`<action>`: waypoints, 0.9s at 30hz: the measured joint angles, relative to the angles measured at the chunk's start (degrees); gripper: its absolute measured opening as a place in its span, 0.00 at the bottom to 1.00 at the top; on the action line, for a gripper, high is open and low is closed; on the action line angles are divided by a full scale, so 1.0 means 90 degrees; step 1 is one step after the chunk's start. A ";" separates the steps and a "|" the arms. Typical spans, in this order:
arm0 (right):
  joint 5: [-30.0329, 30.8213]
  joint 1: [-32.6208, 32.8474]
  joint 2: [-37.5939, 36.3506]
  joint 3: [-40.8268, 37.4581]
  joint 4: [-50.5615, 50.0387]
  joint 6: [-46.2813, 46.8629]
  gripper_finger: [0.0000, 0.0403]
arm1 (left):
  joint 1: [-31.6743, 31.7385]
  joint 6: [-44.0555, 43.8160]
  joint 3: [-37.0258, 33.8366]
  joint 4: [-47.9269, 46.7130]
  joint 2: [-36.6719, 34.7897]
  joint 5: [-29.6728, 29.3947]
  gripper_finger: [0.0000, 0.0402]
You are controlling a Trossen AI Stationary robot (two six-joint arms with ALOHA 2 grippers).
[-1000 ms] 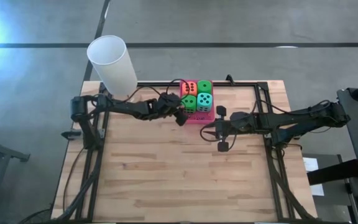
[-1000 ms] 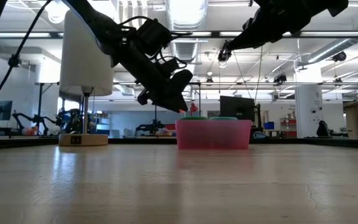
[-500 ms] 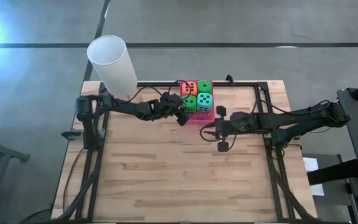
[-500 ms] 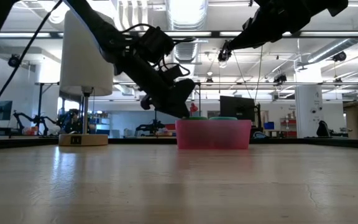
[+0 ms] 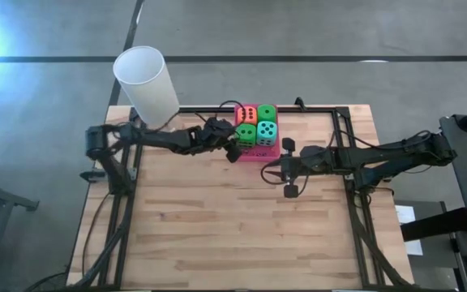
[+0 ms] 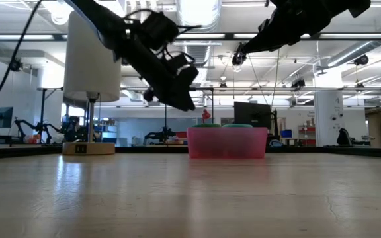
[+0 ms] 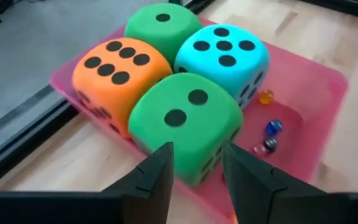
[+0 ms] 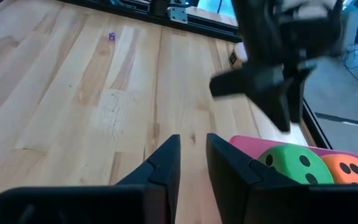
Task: Pick & Place Dice
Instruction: Put the small purple dice into the red container
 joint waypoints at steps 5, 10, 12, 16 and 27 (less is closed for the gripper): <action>-0.0001 0.0002 0.0000 0.0000 -0.0004 0.0002 0.17 | -0.0194 -0.0001 0.0001 -0.1387 -0.0883 0.0125 0.36; -0.0001 0.0002 -0.0002 0.0000 -0.0005 0.0002 0.18 | -0.0811 -0.0005 0.0002 -0.2975 -0.1591 0.0145 0.35; 0.0001 0.0002 -0.0002 0.0000 -0.0004 0.0002 0.19 | -0.1165 -0.0060 0.0002 -0.3495 -0.1809 0.0148 0.34; -0.0001 0.0002 -0.0002 0.0000 -0.0003 0.0005 0.20 | -0.1994 -0.0448 -0.0044 -0.4215 -0.2082 0.0146 0.34; -0.0001 0.0002 -0.0005 0.0000 -0.0002 0.0005 0.18 | -0.4377 -0.1768 -0.0308 -0.5062 -0.2223 0.0167 0.35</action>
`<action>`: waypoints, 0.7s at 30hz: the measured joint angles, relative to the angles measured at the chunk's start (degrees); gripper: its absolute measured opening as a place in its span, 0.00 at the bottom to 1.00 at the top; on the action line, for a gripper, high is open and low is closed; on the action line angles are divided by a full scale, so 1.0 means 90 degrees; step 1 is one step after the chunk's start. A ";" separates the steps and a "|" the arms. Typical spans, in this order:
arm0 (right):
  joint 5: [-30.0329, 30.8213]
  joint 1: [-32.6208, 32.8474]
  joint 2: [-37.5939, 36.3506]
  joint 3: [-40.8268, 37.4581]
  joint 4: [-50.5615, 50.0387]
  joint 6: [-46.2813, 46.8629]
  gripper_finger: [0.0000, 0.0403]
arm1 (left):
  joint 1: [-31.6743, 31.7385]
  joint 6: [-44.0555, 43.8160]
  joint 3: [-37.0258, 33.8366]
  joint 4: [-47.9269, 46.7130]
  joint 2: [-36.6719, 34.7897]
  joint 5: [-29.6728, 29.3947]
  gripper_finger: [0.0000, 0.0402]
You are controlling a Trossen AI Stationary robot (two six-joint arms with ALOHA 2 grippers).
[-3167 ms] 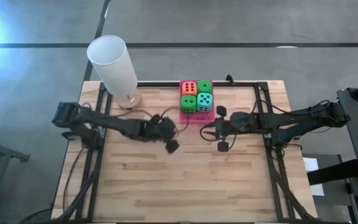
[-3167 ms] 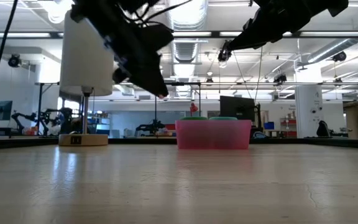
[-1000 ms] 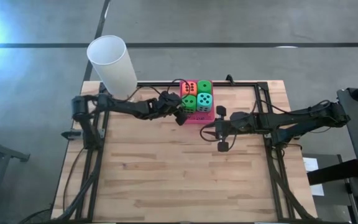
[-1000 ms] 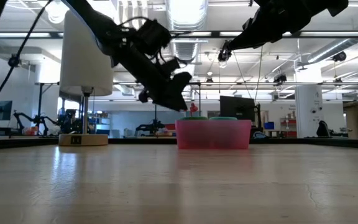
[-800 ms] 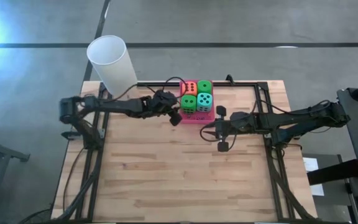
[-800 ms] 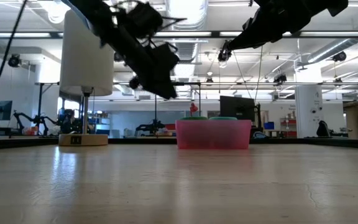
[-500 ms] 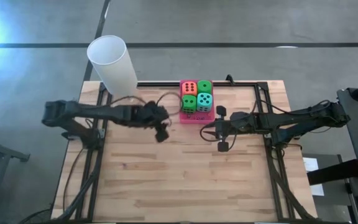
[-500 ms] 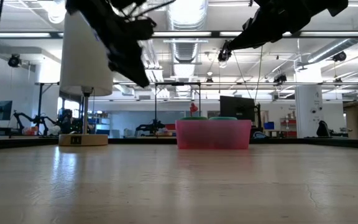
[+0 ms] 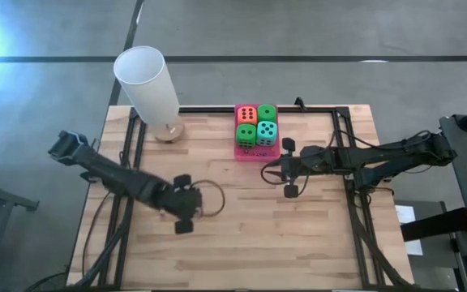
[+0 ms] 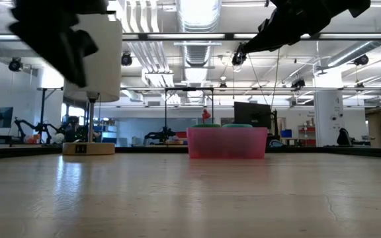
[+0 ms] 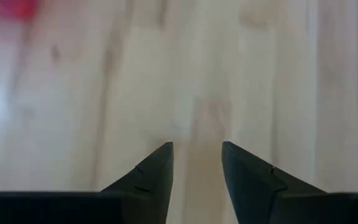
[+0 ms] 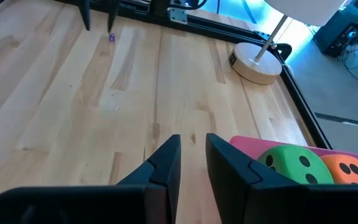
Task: Pick & Place Dice
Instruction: Put the small purple dice into the red container
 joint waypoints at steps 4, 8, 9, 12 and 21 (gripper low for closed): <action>0.0000 0.0000 0.0000 0.0000 0.0002 0.0000 0.17 | -0.0619 -0.0522 -0.0005 -0.0567 0.0005 -0.0005 0.34; 0.0000 0.0000 -0.0005 0.0000 0.0002 0.0000 0.18 | -0.1032 -0.1106 -0.0181 -0.0958 0.0005 0.0011 0.35; 0.0000 0.0000 -0.0005 0.0000 0.0003 0.0000 0.19 | -0.1099 -0.1238 -0.0249 -0.1043 0.0005 0.0043 0.35; 0.0000 0.0000 -0.0005 0.0000 0.0006 0.0000 0.20 | -0.1220 -0.1589 -0.0567 -0.1118 0.0005 0.0284 0.35; -0.0002 0.0000 -0.0005 0.0000 0.0007 0.0000 0.18 | -0.1264 -0.2561 -0.1456 -0.1164 0.0005 0.1528 0.33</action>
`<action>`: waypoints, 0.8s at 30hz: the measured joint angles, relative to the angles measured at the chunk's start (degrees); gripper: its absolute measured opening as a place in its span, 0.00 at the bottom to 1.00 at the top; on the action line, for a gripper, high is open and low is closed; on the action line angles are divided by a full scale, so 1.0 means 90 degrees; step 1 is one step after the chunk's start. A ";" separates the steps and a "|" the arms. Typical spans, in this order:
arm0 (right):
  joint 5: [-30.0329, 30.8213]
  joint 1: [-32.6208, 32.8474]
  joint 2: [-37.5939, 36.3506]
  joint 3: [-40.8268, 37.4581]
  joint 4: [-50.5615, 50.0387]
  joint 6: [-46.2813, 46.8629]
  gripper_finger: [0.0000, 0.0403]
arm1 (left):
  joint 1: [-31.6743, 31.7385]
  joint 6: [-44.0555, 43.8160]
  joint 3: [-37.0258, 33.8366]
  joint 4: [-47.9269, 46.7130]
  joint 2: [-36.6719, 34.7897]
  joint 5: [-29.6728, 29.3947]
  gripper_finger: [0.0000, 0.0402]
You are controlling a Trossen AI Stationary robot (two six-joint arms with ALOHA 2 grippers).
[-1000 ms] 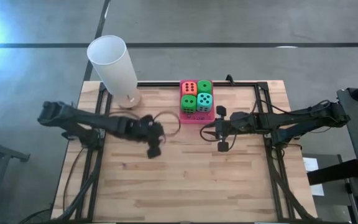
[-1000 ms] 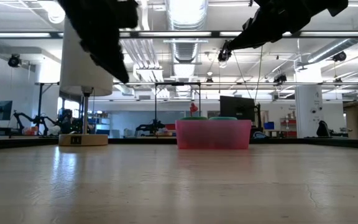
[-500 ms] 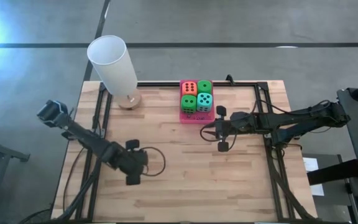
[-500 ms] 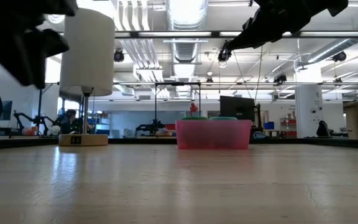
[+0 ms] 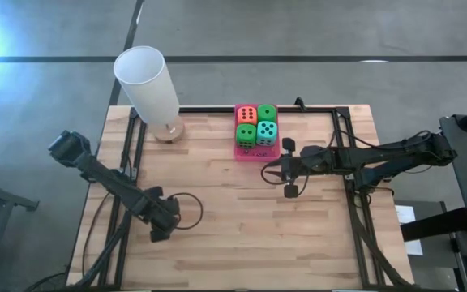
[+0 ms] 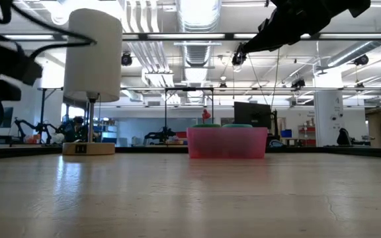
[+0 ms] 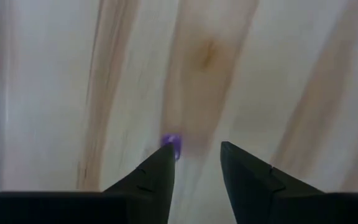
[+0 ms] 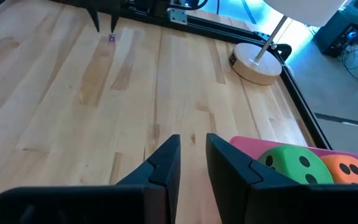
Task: Pick & Place Dice
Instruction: Put the small purple dice into the red container
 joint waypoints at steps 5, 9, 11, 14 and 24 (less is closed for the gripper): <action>0.0000 0.0000 0.0000 0.0000 0.0002 0.0000 0.16 | 0.0000 -0.0187 -0.0378 0.0005 0.0000 0.0116 0.32; 0.0000 0.0000 0.0000 0.0000 0.0002 0.0000 0.16 | 0.0000 -0.0187 -0.0497 0.0015 0.0000 0.0116 0.32; 0.0000 0.0000 0.0000 0.0000 0.0002 0.0000 0.17 | 0.0000 -0.0190 -0.0503 0.0001 0.0000 0.0116 0.32; 0.0000 0.0000 0.0000 0.0000 0.0002 0.0000 0.18 | 0.0000 -0.0190 -0.0494 0.0022 0.0000 0.0116 0.32; 0.0000 0.0000 0.0000 0.0000 0.0002 0.0000 0.20 | 0.0000 -0.0197 -0.0501 0.0083 0.0000 -0.0051 0.31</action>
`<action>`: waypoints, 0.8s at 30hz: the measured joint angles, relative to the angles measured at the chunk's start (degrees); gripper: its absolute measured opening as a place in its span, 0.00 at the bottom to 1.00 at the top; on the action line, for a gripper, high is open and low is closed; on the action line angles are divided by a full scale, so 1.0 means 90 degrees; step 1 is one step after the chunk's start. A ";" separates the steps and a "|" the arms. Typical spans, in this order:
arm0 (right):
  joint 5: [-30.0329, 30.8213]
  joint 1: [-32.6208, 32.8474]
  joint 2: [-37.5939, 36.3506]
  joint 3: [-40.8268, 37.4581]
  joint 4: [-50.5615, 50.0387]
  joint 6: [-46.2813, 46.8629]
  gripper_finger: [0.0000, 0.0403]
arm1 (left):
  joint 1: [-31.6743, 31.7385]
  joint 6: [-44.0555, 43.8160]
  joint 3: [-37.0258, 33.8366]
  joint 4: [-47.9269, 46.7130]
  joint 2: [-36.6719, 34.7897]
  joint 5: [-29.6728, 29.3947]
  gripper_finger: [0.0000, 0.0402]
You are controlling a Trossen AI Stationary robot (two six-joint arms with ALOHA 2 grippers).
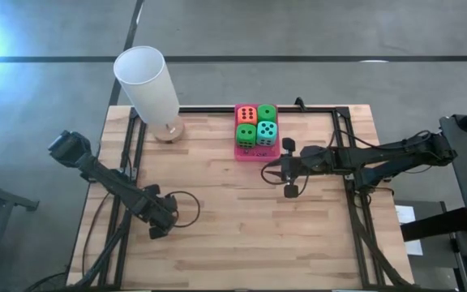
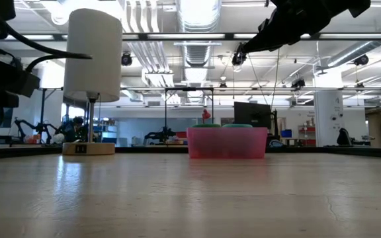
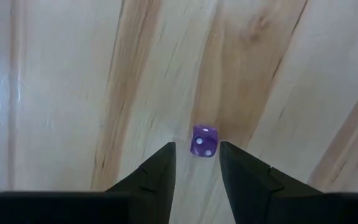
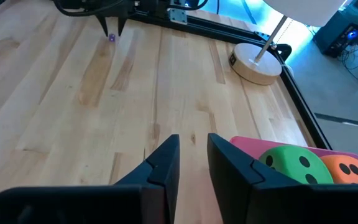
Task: Pick & Place Dice
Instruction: Put the small purple dice into the red container
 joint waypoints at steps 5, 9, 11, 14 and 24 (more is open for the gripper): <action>0.0000 0.0000 0.0000 0.0000 0.0002 0.0000 0.17 | 0.0000 0.0002 -0.0152 0.0311 0.0000 -0.0034 0.32; 0.0000 0.0000 0.0000 0.0000 0.0001 0.0001 0.16 | 0.0000 -0.0011 -0.0418 0.0766 -0.0030 0.0000 0.32; 0.0000 0.0000 0.0000 0.0000 0.0002 0.0002 0.16 | 0.0001 -0.0023 -0.0461 0.0788 -0.0032 0.0036 0.31; 0.0000 0.0000 0.0002 0.0000 0.0002 0.0002 0.16 | 0.0007 -0.0055 -0.0473 0.0797 -0.0032 0.0044 0.31; 0.0000 0.0000 0.0002 -0.0002 0.0007 0.0004 0.16 | 0.0012 0.0015 -0.0405 0.0752 -0.0049 0.0049 0.33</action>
